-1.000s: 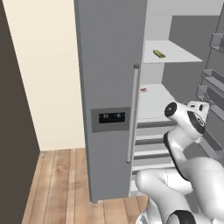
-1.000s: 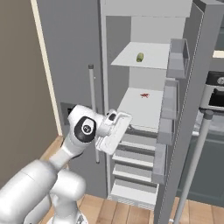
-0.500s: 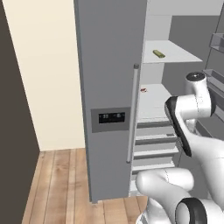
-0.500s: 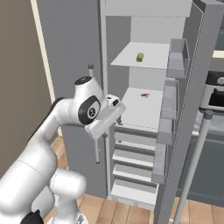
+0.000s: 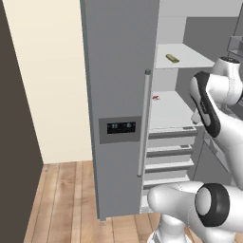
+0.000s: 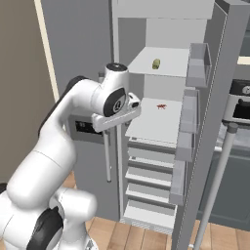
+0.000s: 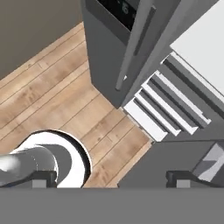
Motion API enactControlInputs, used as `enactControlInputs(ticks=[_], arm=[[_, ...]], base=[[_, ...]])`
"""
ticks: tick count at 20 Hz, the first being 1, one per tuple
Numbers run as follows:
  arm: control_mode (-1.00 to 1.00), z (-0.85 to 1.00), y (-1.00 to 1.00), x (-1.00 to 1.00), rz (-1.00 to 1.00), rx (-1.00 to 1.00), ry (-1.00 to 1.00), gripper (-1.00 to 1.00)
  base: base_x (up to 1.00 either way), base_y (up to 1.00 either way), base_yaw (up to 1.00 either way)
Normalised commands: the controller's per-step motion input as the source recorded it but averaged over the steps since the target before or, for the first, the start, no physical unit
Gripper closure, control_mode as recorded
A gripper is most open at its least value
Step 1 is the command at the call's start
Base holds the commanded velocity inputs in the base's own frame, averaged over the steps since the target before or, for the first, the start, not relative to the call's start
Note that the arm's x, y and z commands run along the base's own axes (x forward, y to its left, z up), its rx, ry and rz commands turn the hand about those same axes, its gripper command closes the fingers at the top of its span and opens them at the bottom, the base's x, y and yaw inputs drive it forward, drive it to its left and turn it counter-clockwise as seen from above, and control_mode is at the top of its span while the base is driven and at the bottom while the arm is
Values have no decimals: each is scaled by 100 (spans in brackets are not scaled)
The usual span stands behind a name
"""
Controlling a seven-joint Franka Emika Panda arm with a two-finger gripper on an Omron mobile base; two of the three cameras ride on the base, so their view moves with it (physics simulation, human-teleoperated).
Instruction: Retrieve the butter from the fridge and place it on a plate on the dining table. Then retrieve the butter knife by the fridge and place it near the plate.
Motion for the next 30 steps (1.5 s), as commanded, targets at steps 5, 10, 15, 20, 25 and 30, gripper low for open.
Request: enactControlInputs(ticks=[5,10,15,20,25,30], arm=[[-100,-1,19,33,-32,23,-30,-100],[-100,0,10,26,-22,8,-8,-100],[-100,5,20,43,-39,-2,0,-100],[100,30,-8,33,-27,0,6,-100],[100,0,0,0,0,0,0,-100],[100,0,0,0,0,0,0,-100]], base=[[0,0,0],[0,0,0],[0,0,0],[7,-6,-5],[53,-27,-20],[60,-10,-10]])
